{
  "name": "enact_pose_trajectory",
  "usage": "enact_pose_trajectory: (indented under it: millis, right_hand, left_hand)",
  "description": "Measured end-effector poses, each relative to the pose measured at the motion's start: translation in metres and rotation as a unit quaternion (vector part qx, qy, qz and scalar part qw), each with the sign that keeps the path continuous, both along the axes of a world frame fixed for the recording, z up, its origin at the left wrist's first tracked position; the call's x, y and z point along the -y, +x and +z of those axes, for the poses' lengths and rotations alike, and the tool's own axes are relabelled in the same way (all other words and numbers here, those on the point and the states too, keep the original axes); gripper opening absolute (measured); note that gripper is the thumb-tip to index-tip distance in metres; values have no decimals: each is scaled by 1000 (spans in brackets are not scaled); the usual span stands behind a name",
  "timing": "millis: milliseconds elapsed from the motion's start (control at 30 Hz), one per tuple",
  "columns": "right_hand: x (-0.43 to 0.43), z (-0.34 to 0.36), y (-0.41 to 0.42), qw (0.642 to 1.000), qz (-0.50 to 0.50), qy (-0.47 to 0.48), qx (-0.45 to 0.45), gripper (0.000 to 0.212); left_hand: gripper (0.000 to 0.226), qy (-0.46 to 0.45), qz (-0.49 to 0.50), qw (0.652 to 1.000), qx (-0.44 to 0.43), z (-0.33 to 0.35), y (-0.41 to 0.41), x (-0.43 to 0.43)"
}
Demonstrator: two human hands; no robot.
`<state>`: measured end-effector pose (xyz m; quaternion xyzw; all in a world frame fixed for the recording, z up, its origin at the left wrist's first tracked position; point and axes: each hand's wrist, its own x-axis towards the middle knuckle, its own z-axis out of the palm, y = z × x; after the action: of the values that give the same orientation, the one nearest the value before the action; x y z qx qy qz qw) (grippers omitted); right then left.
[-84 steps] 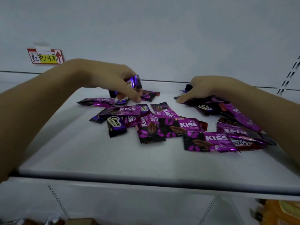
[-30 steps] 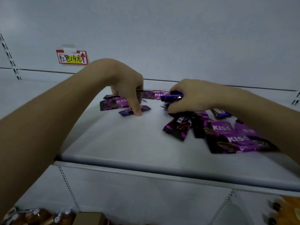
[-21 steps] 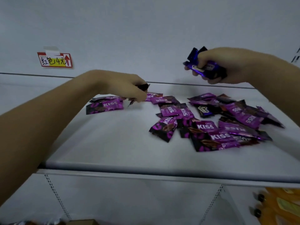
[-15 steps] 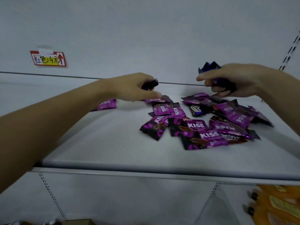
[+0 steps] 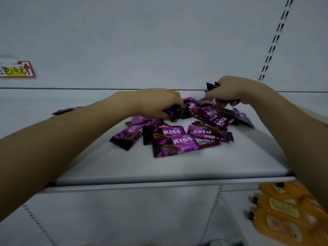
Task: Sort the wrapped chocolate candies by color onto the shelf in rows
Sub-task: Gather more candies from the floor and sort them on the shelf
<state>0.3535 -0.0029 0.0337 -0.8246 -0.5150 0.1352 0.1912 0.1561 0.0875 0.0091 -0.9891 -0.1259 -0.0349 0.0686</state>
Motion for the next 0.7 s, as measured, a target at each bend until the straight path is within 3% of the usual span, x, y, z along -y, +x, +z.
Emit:
enact_pose_trajectory:
  millis: [67, 167, 267, 367, 433, 533, 600, 700]
  right_hand:
    - [1, -2, 3, 996, -25, -64, 55, 25]
    - [-1, -8, 5, 993, -14, -116, 23, 30]
    - [-8, -18, -6, 990, 74, -82, -83, 35]
    - [-13, -19, -30, 961, 186, -46, -202, 32]
    - [-13, -12, -34, 960, 183, 20, -211, 31]
    - [-9, -1, -16, 987, 93, 115, -64, 20]
    - [-4, 2, 5, 996, 30, 81, 21, 16]
    - [6, 1, 34, 996, -55, -32, 70, 26]
  left_hand:
    - [30, 2, 31, 999, 22, -1, -9, -8]
    - [23, -38, 63, 994, 83, -2, -23, -19]
    - [26, -102, 99, 974, 177, 1, -37, -30]
    - [25, -156, 101, 952, 244, 3, -44, -33]
    - [24, -204, 74, 941, 261, 3, -42, -29]
    - [47, -145, 14, 970, 196, 0, -30, -14]
    - [49, -91, -12, 990, 103, -5, -18, -10]
    - [34, -75, 37, 996, 8, 1, -9, -6]
